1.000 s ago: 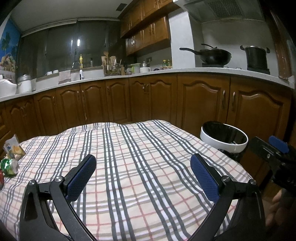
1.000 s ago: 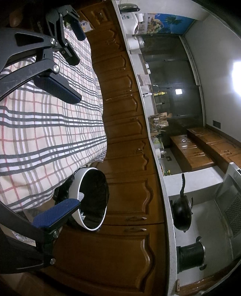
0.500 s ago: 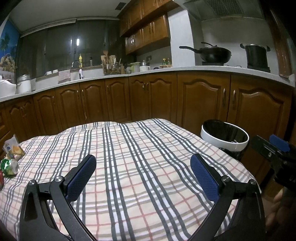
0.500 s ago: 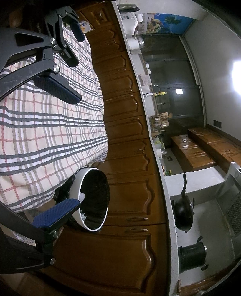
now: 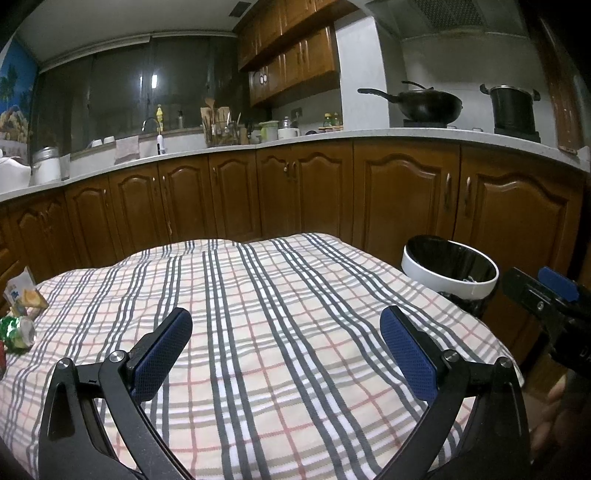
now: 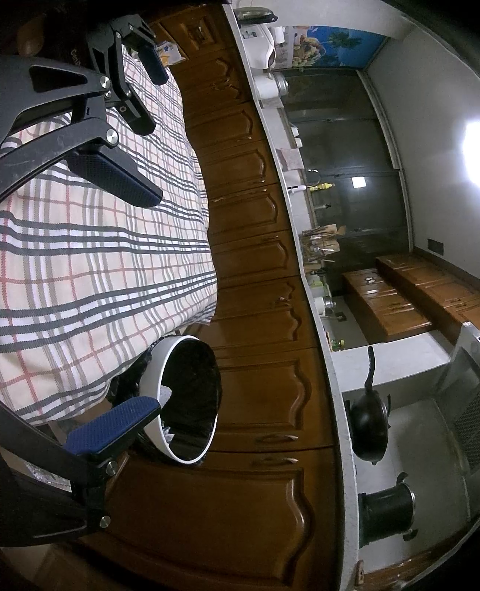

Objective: Collect trash

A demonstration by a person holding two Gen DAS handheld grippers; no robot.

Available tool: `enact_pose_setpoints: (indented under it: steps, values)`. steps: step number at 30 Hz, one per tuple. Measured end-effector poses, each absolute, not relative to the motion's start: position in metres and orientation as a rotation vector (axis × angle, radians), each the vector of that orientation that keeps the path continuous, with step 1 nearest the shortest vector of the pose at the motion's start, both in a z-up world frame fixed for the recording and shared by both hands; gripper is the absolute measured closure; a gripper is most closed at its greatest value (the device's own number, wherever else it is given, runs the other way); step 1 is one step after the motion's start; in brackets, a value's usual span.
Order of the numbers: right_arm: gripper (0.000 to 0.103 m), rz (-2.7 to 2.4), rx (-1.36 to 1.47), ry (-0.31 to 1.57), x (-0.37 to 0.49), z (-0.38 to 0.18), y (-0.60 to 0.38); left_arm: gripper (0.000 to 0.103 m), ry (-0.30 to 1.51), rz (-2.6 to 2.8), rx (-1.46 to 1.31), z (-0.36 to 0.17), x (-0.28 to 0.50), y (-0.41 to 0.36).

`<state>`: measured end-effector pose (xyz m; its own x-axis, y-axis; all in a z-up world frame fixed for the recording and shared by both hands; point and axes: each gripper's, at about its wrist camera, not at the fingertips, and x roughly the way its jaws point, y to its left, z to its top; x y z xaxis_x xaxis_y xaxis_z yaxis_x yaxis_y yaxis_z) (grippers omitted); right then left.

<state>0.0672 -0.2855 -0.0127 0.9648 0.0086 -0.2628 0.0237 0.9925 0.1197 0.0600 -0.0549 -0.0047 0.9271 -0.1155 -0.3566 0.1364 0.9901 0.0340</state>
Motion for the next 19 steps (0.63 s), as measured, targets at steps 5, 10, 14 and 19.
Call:
enact_pose_setpoints:
  steps: [5, 10, 14, 19]
  values:
    - [0.000, -0.006, 0.123, 0.269, 0.068, -0.013, -0.285, 0.000, 0.367, -0.133, 0.058, -0.006, 0.062, -0.054]
    - [0.000, -0.001, 0.125, 0.283, 0.067, -0.015, -0.278, 0.000, 0.384, -0.142, 0.053, -0.007, 0.070, -0.050]
    - [0.000, 0.002, 0.130, 0.305, 0.070, -0.020, -0.271, 0.000, 0.401, -0.145, 0.043, -0.010, 0.076, -0.044]
    - [0.000, 0.005, 0.134, 0.329, 0.074, -0.024, -0.265, 0.000, 0.422, -0.150, 0.036, -0.013, 0.083, -0.040]
